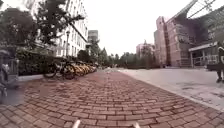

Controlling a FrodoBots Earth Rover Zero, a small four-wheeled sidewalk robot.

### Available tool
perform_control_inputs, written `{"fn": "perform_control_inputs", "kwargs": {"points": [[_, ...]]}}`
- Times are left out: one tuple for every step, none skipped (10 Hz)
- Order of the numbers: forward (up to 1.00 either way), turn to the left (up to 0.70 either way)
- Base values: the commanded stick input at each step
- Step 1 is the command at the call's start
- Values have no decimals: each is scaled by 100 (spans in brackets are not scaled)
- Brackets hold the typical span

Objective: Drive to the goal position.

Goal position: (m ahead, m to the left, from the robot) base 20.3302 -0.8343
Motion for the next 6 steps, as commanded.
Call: {"fn": "perform_control_inputs", "kwargs": {"points": [[70,0],[70,0],[70,-3],[70,-8],[70,-5],[70,-1]]}}
